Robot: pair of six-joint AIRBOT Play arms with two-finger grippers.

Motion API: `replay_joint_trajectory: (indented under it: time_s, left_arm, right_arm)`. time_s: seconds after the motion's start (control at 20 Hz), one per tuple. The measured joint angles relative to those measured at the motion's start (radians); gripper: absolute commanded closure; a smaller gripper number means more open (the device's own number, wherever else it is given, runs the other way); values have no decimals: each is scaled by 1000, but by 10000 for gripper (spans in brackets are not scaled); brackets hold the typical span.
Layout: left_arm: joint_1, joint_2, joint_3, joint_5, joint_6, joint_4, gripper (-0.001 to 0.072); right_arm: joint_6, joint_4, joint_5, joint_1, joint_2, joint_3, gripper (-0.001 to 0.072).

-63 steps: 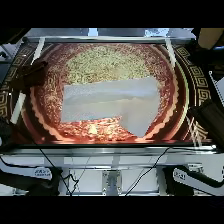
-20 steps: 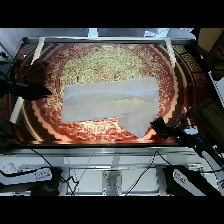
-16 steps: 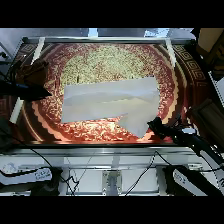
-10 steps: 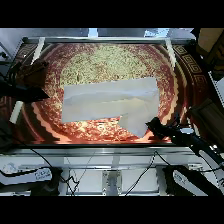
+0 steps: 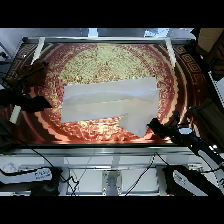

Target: Fold the shirts.

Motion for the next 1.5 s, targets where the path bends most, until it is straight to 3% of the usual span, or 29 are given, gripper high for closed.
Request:
replay_joint_trajectory:
  time_s: [0.1, 1.0, 1.15, 1.35, 1.45, 1.5]
  left_arm:
    - [0, 0, -50, 16, -16, 0, 7]
    - [0, -13, -362, 276, -53, -197, 47]
    - [0, -48, -393, 287, -52, -241, 117]
    - [-1, -103, -411, 297, -14, -292, 528]
    - [-2, -117, -415, 311, 32, -320, 690]
    - [-1, -120, -416, 316, 55, -328, 692]
  right_arm:
    - [-10, 0, -11, 0, 0, 0, 685]
    - [-23, -1, -37, 0, 0, 0, 685]
    - [-23, -8, -38, 0, 0, 0, 685]
    - [-23, -8, -36, 0, 0, 0, 666]
    - [-32, -8, -27, 0, 0, 2, 521]
    - [-49, -8, -14, -1, 0, 9, 433]
